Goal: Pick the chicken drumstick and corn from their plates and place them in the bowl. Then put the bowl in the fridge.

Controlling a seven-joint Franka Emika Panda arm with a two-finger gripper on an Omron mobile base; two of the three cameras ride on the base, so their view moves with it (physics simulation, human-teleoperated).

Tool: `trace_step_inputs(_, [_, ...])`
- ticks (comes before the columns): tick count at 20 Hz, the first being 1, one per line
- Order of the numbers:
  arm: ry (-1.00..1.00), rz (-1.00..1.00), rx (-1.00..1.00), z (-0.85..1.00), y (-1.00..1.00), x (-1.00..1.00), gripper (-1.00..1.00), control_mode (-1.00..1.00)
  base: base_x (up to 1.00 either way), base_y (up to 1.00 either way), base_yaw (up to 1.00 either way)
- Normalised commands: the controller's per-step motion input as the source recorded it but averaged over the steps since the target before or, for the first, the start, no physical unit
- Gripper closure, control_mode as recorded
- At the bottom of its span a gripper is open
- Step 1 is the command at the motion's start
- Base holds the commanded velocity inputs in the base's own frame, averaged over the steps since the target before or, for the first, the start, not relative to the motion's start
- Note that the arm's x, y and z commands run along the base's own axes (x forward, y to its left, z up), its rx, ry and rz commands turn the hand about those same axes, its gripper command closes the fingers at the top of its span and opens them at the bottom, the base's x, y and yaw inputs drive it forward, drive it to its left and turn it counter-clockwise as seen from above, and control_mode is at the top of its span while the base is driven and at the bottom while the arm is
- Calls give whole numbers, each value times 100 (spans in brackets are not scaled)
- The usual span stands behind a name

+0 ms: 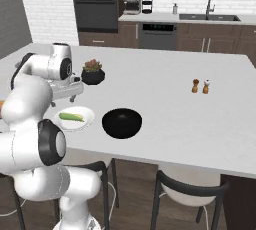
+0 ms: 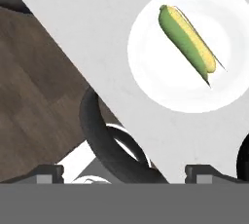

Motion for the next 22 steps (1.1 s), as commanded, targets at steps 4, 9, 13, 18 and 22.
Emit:
trace_step_inputs(4, [30,18,-2,-73,58,75,-100,-100,0,0,0])
trace_step_inputs(9, [4,4,-4,-58,25,59,-100,-100,0,0,0])
trace_step_inputs(13, [-13,3,0,-41,1,25,-100,-100,0,0,0])
trace_step_inputs(18, [-21,8,0,-53,0,2,-100,-100,0,0,0])
trace_step_inputs(22, [-23,10,0,-38,-1,10,-100,-100,0,0,0])
